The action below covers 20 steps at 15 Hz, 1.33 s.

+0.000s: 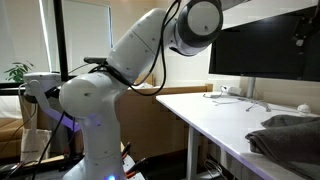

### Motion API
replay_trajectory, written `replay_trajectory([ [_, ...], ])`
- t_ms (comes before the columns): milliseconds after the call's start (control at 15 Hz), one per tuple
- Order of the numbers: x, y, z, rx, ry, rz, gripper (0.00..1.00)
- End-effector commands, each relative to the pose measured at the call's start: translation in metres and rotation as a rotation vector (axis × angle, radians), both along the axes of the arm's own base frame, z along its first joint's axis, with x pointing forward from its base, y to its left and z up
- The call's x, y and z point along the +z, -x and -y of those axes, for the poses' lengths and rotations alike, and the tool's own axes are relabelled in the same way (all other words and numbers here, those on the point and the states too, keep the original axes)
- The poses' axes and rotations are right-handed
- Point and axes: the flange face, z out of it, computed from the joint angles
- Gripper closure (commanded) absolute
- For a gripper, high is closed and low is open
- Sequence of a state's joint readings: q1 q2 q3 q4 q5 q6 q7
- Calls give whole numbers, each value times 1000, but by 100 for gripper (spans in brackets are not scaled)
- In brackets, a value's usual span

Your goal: Slide the grey towel across the table.

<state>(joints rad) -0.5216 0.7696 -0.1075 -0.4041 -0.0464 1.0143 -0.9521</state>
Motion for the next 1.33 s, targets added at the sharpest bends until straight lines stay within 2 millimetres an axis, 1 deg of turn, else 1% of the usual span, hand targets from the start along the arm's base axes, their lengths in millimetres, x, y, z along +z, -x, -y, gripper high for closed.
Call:
replay_trajectory([
  [0, -33, -18, -10, -47, -44, -35, 0],
  [133, -48, -31, -17, -71, -41, -46, 0],
  [333, -65, -46, -29, -110, -19, -63, 0],
  [533, -82, -56, -32, -145, 8, -84, 0],
  [667, -95, -60, -27, -174, 21, -92, 0],
  [800, -109, -61, -16, -223, 32, -95, 0],
  [867, -119, -61, -7, -258, 41, -94, 0],
  [1067, -141, -60, 10, -320, 68, -109, 0],
  [1267, -164, -56, 30, -366, 90, -134, 0],
])
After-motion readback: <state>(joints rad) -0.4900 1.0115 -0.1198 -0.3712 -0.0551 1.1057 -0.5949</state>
